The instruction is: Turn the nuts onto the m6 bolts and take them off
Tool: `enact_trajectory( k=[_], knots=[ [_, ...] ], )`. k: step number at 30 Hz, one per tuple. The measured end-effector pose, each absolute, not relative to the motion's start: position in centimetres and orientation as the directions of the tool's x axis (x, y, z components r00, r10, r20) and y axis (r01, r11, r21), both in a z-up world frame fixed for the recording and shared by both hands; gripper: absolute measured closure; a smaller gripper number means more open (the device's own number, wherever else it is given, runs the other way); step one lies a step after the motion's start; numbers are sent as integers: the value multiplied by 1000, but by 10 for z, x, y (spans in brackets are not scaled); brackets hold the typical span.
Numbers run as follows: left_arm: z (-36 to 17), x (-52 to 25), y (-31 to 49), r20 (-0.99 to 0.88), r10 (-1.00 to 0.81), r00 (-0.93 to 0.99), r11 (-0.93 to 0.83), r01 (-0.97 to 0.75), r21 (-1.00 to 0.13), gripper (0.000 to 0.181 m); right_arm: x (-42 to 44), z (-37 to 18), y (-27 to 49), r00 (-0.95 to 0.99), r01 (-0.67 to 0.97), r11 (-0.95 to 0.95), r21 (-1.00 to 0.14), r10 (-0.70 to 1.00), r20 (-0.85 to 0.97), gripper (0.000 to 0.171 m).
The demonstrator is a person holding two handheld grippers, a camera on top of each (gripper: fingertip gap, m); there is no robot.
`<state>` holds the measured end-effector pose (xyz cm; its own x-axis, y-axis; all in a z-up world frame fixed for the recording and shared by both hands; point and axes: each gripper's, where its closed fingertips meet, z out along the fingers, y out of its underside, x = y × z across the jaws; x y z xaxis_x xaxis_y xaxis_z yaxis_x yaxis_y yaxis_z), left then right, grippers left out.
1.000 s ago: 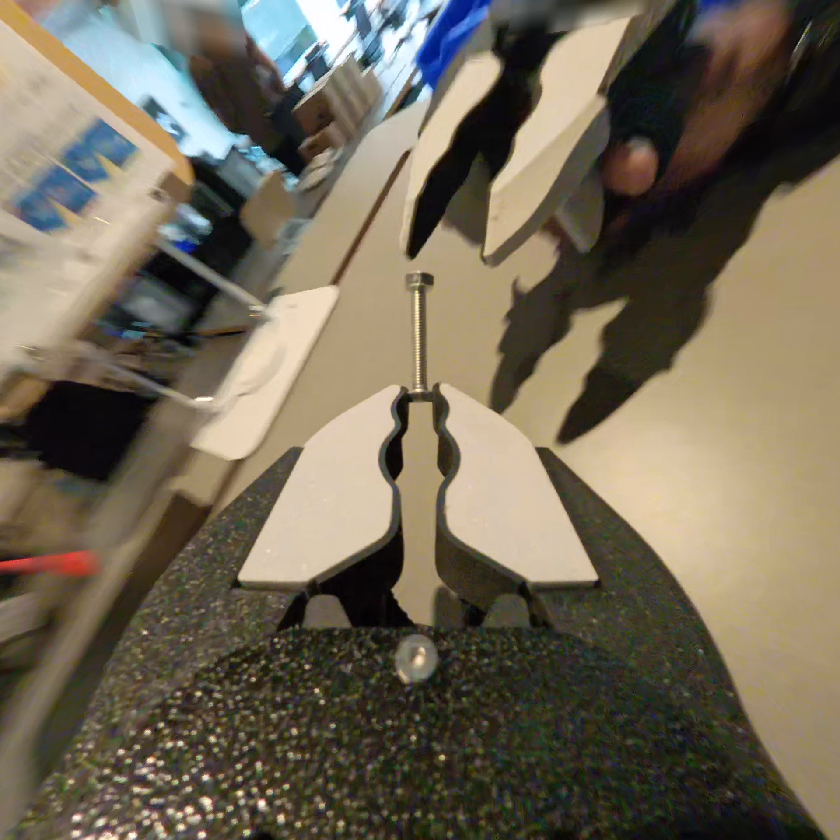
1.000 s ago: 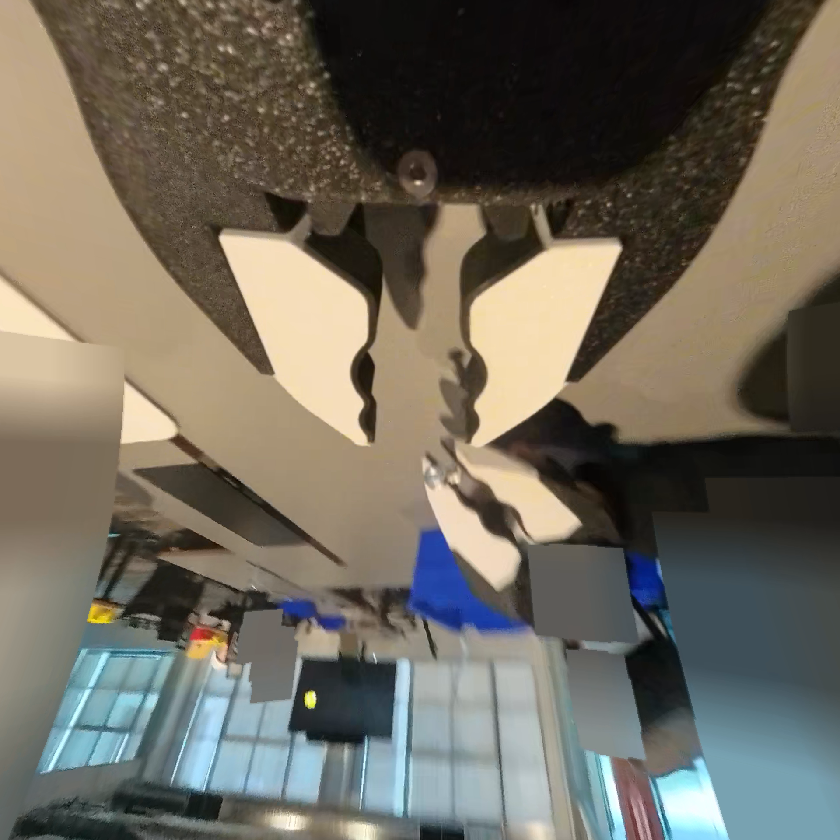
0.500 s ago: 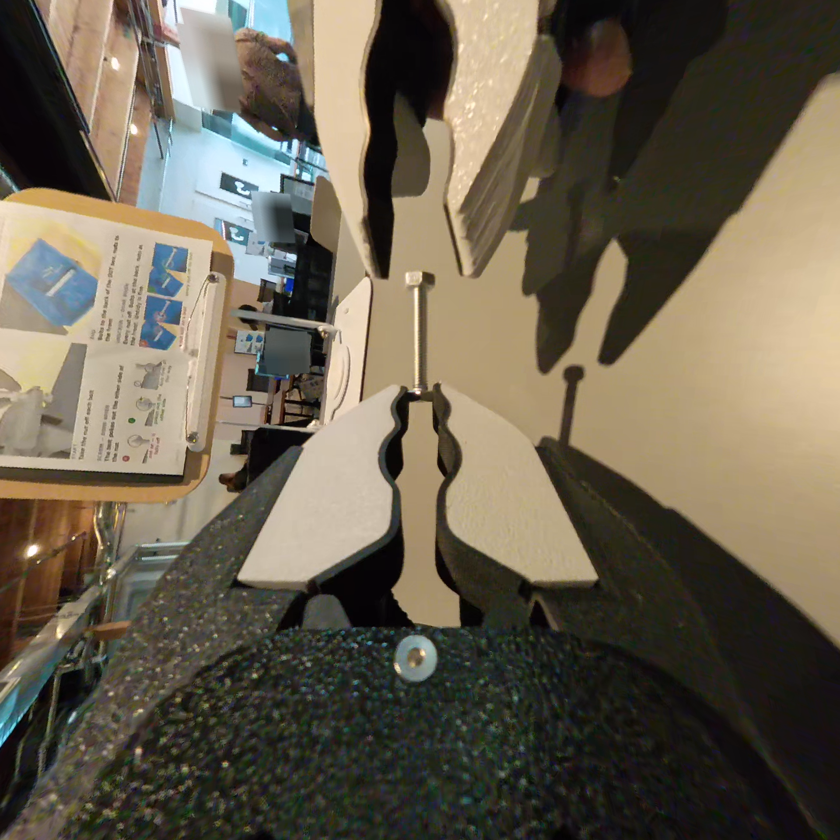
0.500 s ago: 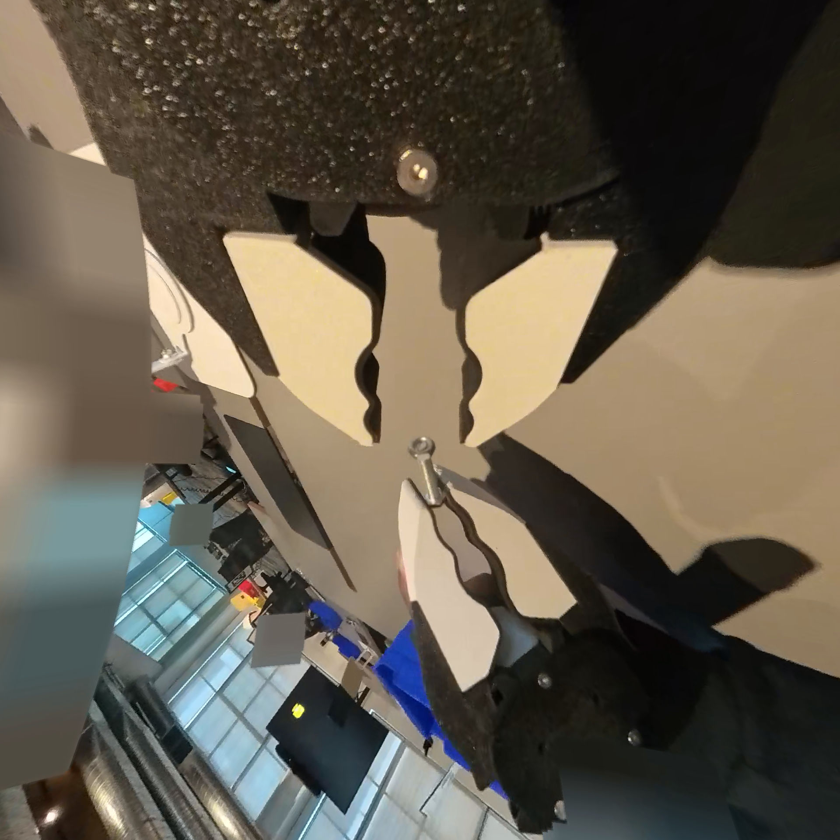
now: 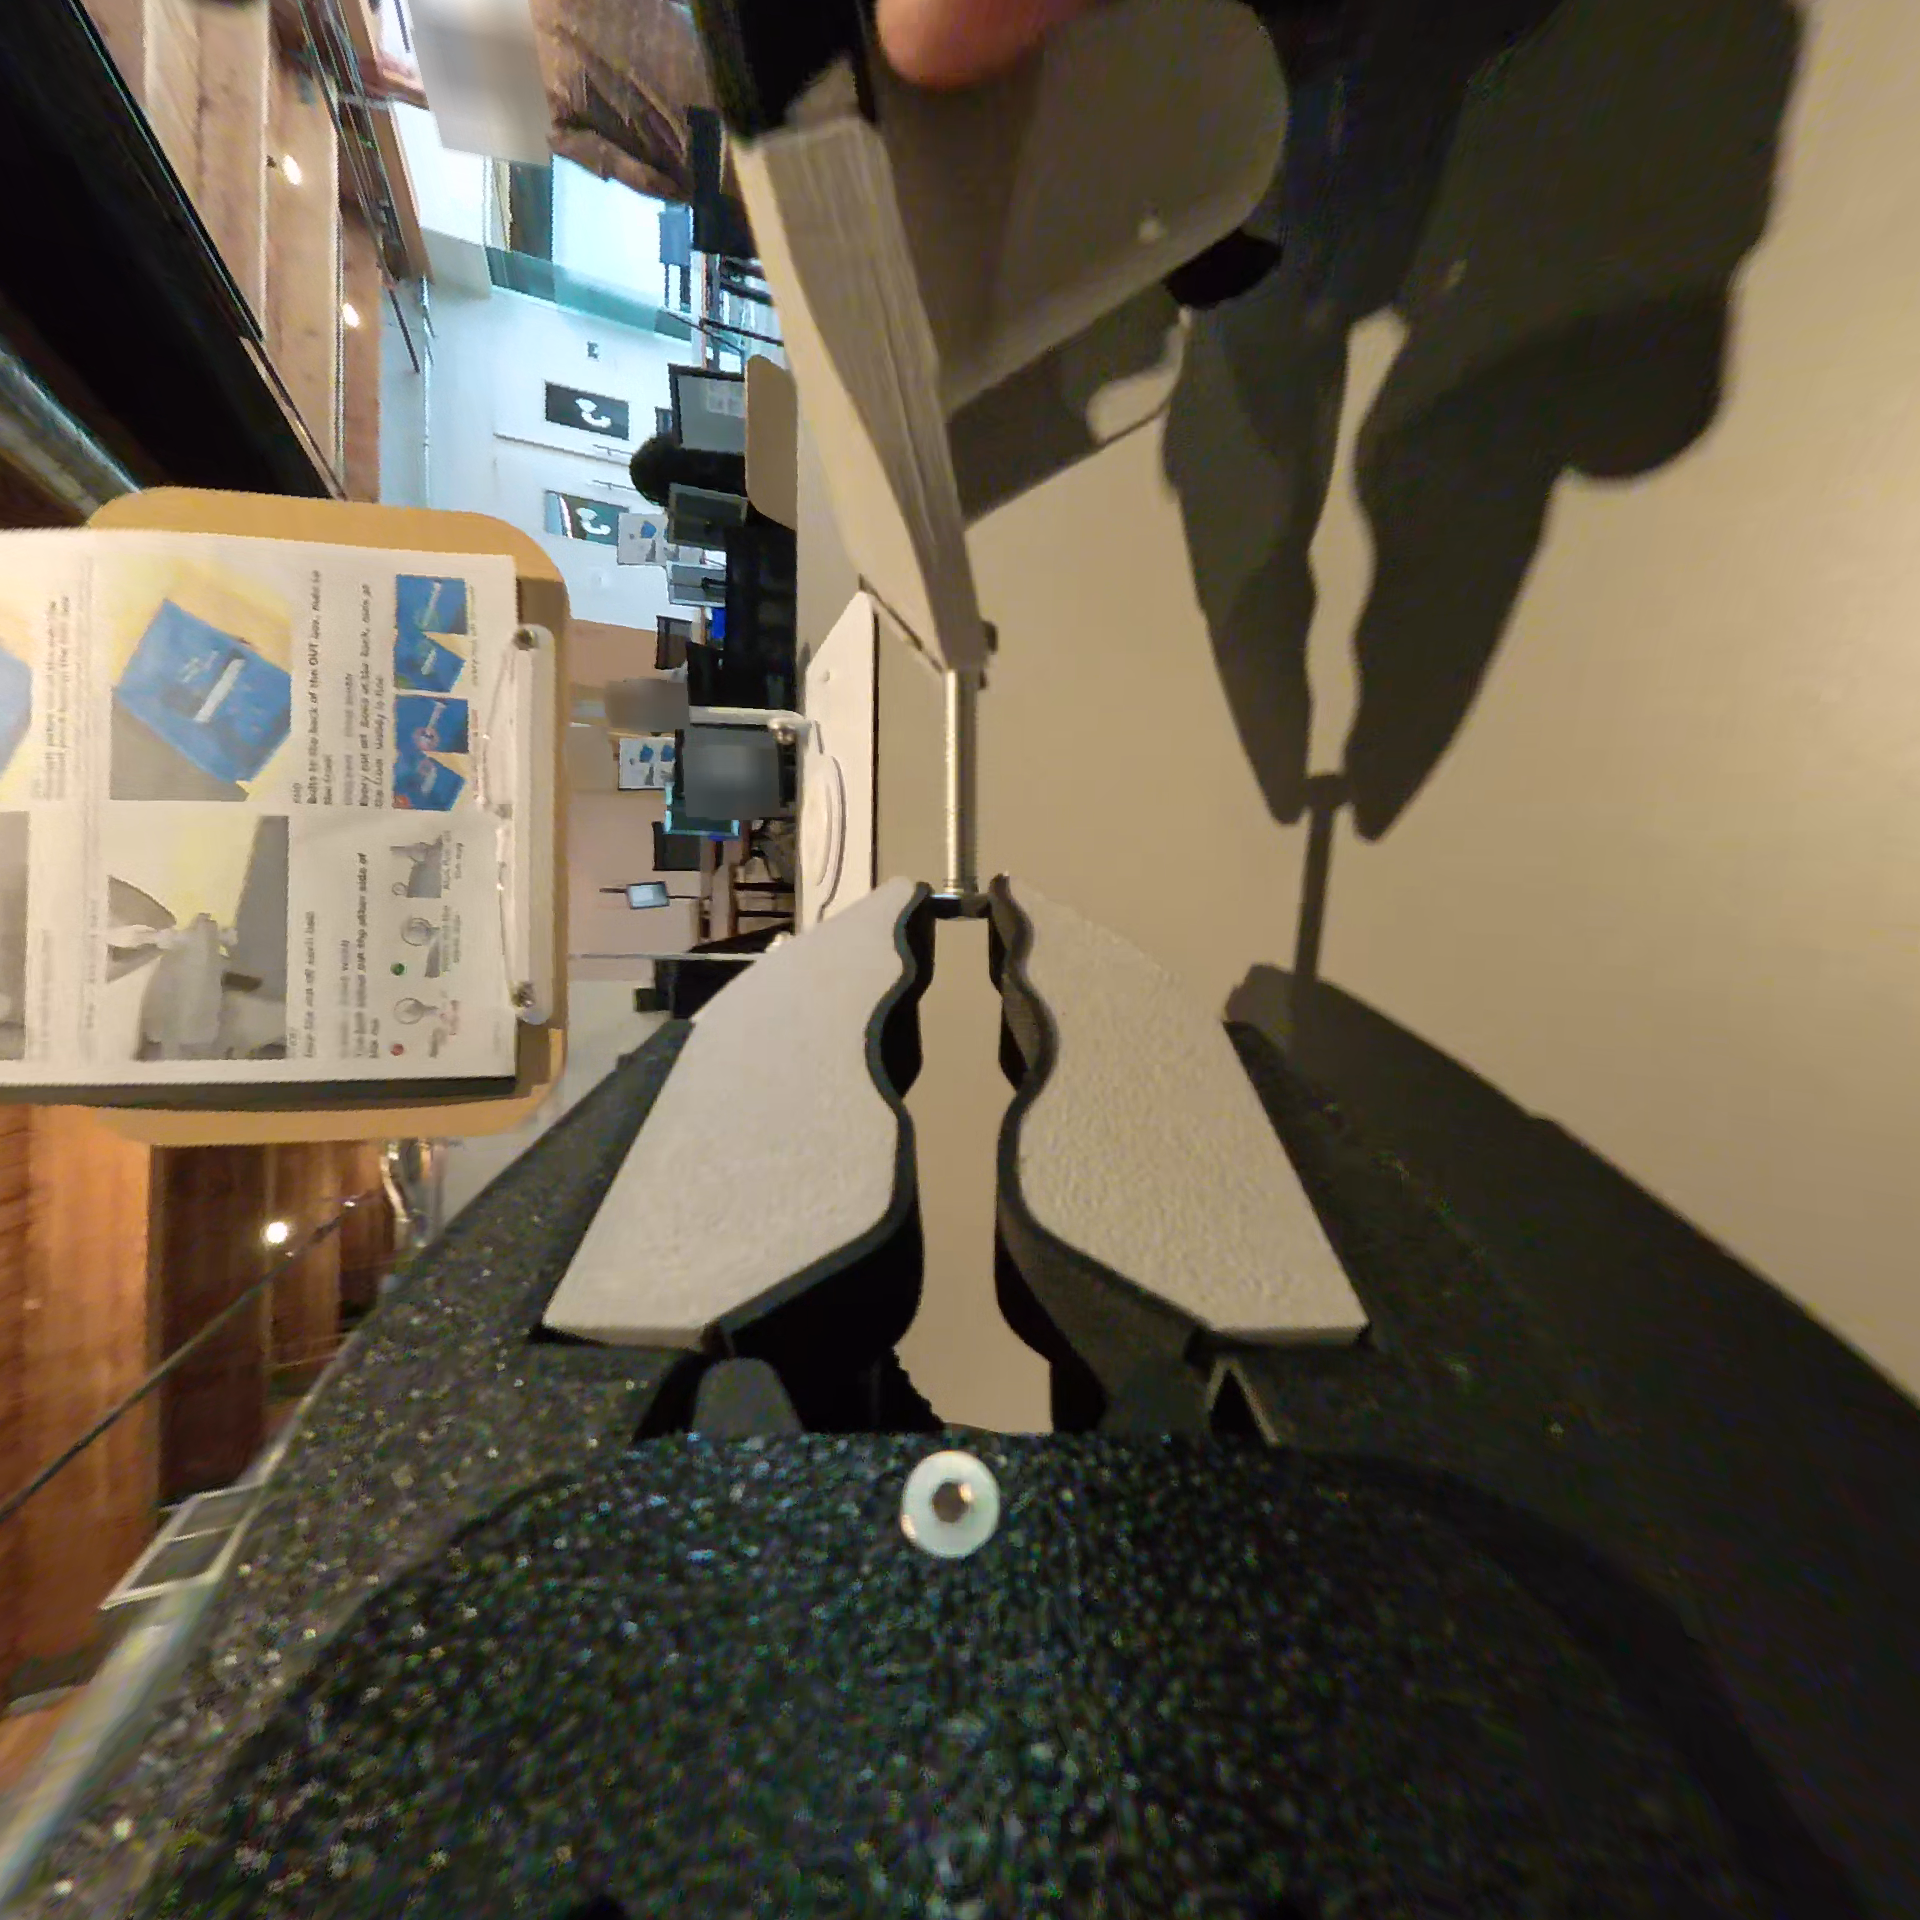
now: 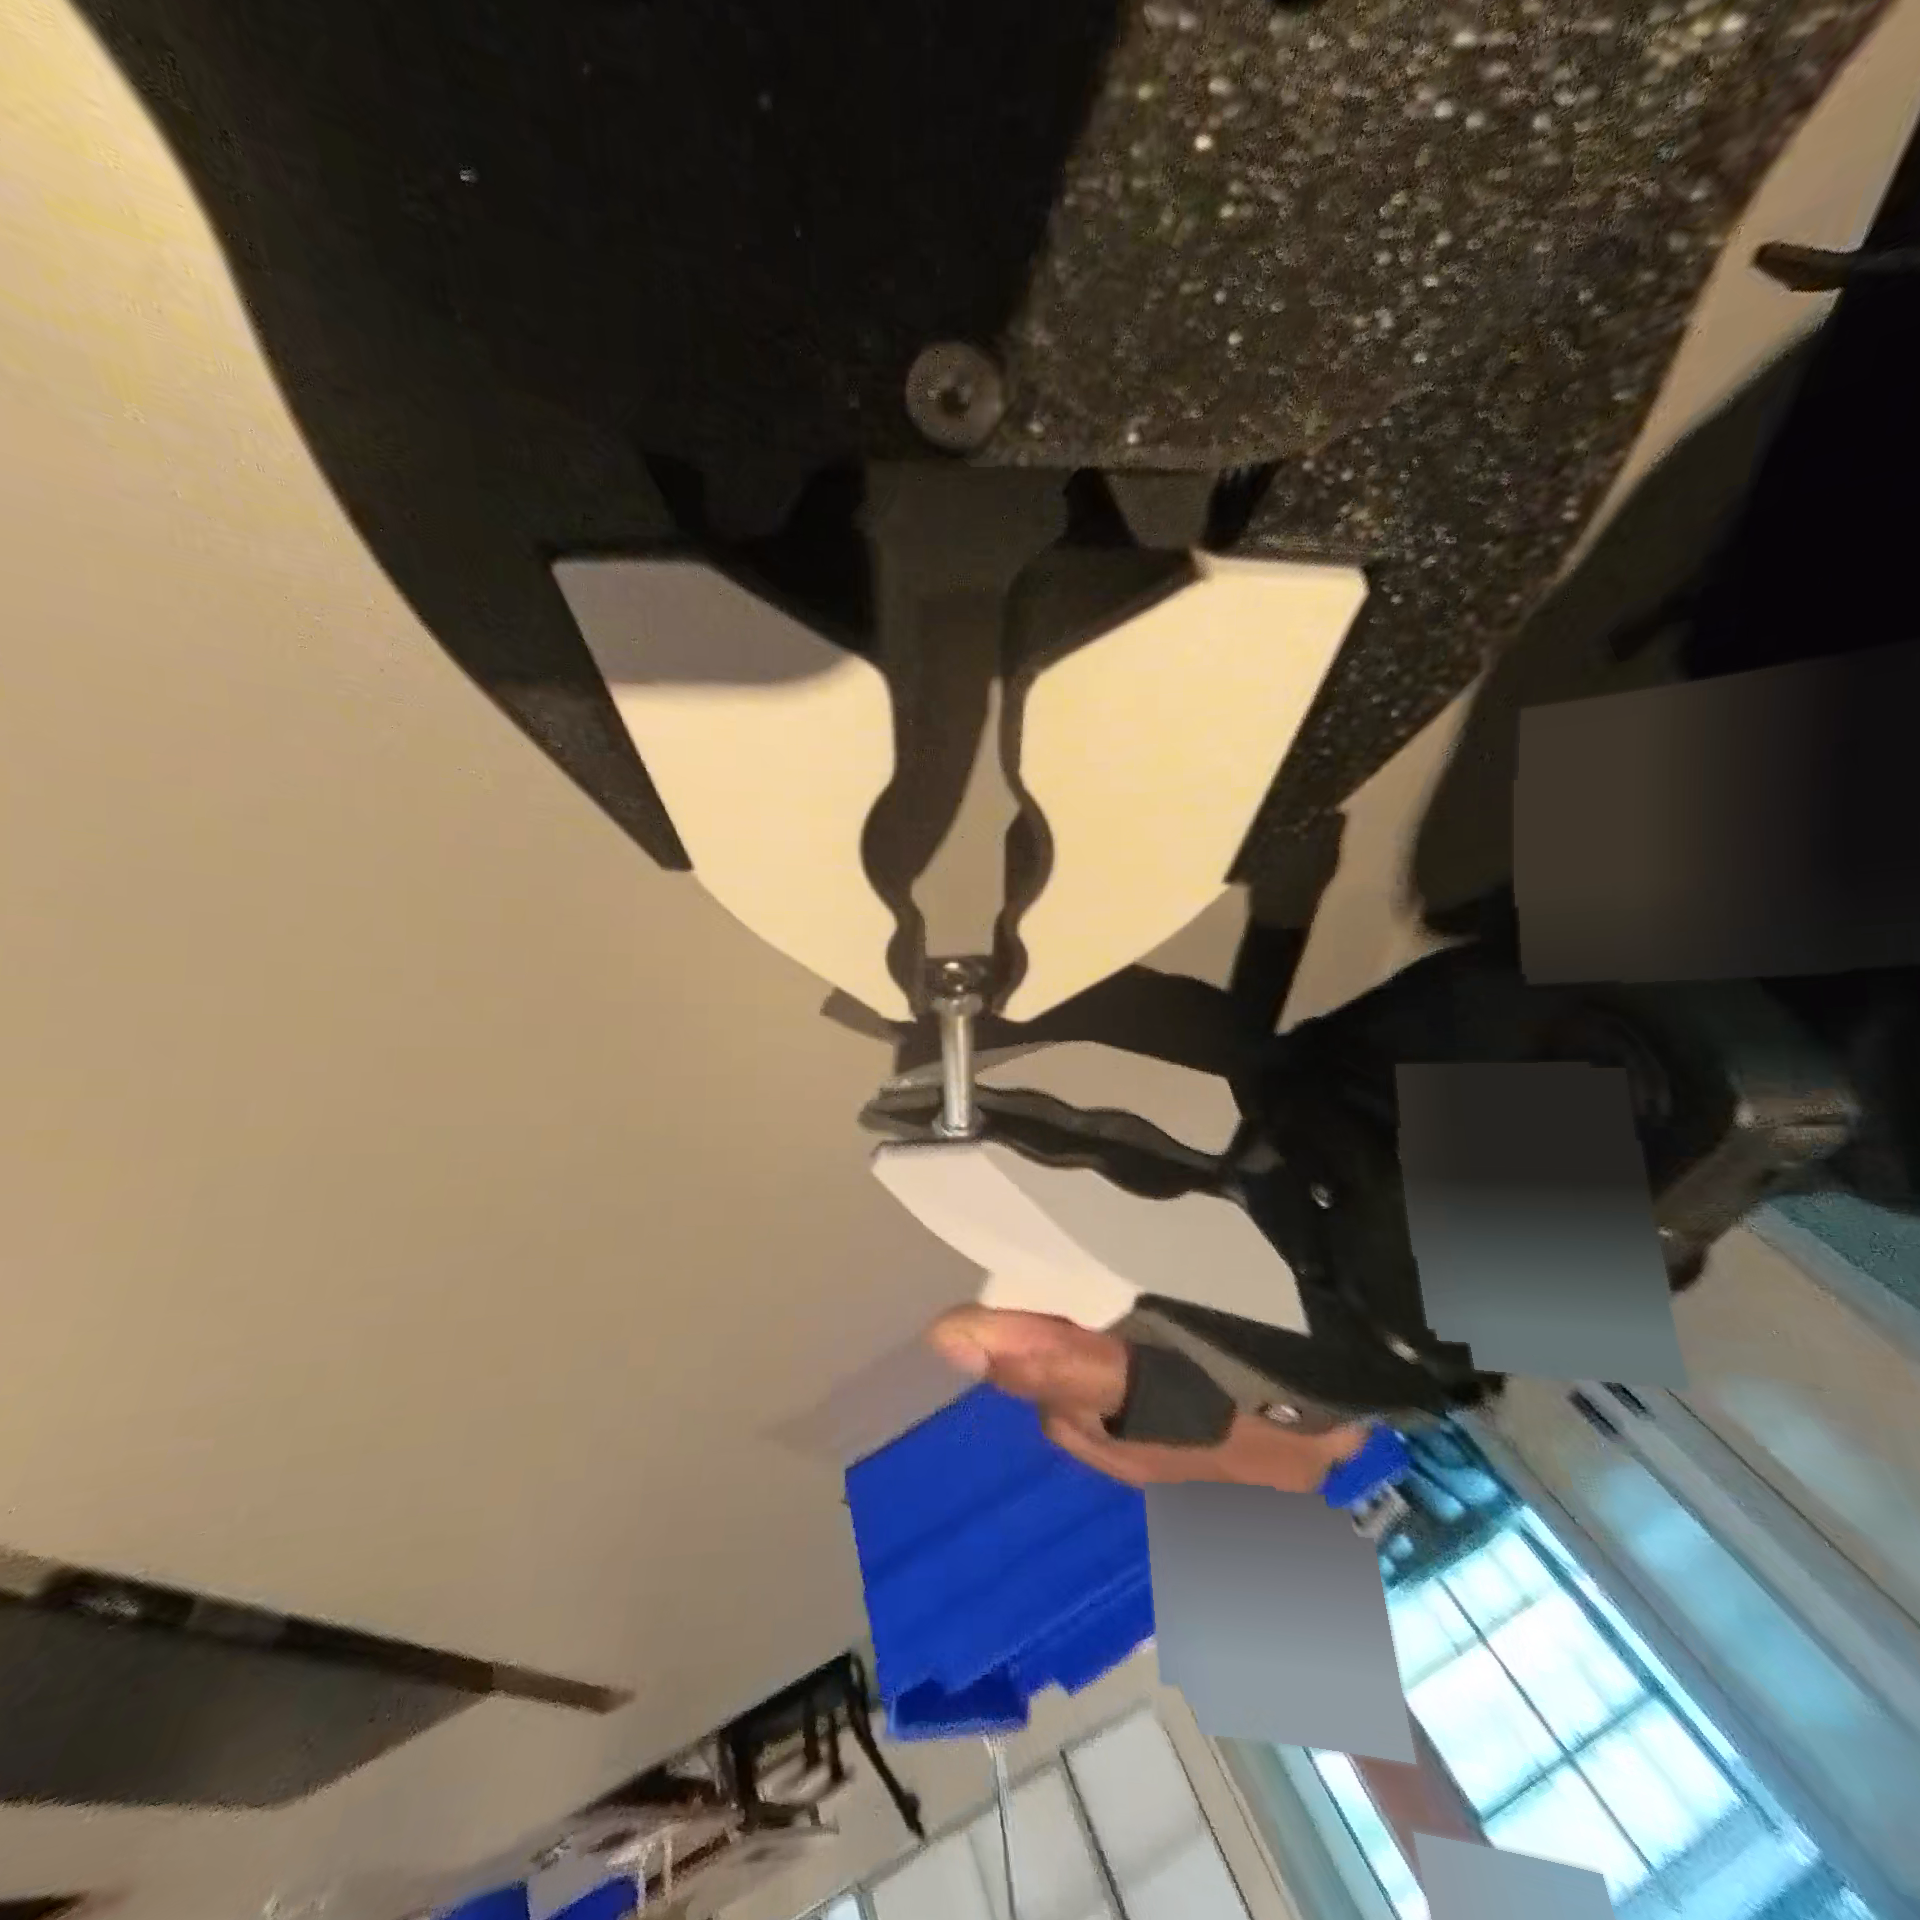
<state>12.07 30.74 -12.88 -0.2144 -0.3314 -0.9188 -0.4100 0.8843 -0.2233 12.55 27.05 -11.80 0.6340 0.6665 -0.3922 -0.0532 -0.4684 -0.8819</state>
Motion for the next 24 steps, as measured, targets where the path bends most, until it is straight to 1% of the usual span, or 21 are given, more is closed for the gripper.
enact_trajectory(
  k=[1,3,4,6,8,9,11,16,20,22,24],
  knots=[
    [-130,121,308,-908,-361,-211,873,-419,-250,171,127,-114,271,630,-65,-441,-895,678,-379,151],
    [-132,121,310,-869,-453,-199,838,-429,-338,171,132,-109,273,658,-23,-355,-935,698,-281,125],
    [-133,121,309,-835,-515,-196,812,-425,-401,171,134,-110,274,679,41,-295,-955,710,-190,120],
    [-133,121,305,-775,-601,-195,769,-407,-494,171,137,-114,273,702,226,-154,-962,711,52,118],
    [-135,121,302,-746,-631,-214,753,-400,-522,171,135,-117,269,655,396,-23,-918,707,265,120],
    [-137,121,301,-739,-635,-225,752,-400,-524,171,132,-119,267,630,449,24,-893,700,335,123],
    [-141,121,296,-728,-636,-258,757,-393,-522,171,127,-118,262,594,488,84,-869,698,401,128],
    [-145,121,285,-708,-635,-311,767,-364,-528,171,125,-121,258,560,520,114,-847,703,438,144],
    [-144,120,282,-704,-636,-317,768,-346,-539,171,121,-127,256,537,540,108,-835,719,441,151],
    [-145,120,281,-704,-632,-324,772,-344,-534,171,121,-127,257,542,542,108,-834,713,445,160],
    [-145,120,281,-706,-630,-325,773,-348,-530,171,121,-127,257,547,541,98,-836,714,438,161]
  ],
)
